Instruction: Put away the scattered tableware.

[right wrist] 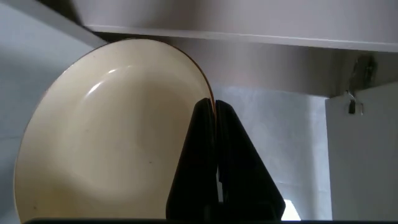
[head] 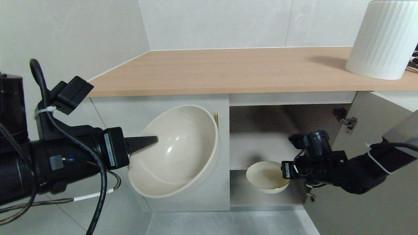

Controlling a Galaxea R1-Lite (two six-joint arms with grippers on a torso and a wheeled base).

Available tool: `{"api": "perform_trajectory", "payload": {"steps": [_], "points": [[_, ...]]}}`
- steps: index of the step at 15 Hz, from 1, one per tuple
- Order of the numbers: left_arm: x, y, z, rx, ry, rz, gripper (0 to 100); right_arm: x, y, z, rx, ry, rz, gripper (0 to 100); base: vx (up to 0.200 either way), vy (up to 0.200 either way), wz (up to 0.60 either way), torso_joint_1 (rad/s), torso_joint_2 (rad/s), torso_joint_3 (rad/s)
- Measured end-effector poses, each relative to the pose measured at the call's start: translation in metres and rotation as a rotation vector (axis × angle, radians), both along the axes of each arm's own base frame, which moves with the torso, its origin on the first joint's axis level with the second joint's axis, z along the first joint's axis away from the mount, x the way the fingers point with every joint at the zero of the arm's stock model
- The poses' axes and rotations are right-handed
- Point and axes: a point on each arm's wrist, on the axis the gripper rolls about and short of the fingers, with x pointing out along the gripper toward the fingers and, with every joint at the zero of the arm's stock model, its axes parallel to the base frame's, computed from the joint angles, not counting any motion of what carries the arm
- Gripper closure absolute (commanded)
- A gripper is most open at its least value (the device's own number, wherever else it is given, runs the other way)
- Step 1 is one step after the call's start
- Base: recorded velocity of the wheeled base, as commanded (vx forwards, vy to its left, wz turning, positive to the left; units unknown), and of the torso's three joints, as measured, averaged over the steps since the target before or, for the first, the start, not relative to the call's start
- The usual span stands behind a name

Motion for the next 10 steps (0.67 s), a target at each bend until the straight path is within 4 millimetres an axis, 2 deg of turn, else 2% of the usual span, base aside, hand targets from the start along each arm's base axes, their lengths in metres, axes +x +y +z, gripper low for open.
{"api": "perform_trajectory", "payload": {"steps": [7, 10], "points": [[0.001, 0.001, 0.002, -0.003, -0.007, 0.007, 100, 0.061, 0.011, -0.011, -0.076, -0.13, -0.165, 100, 0.0, 0.0, 0.0, 0.0, 0.0, 0.0], [0.001, 0.001, 0.002, -0.002, -0.004, 0.007, 100, 0.08, 0.015, -0.019, -0.099, -0.147, -0.199, 100, 0.0, 0.0, 0.0, 0.0, 0.0, 0.0]]}}
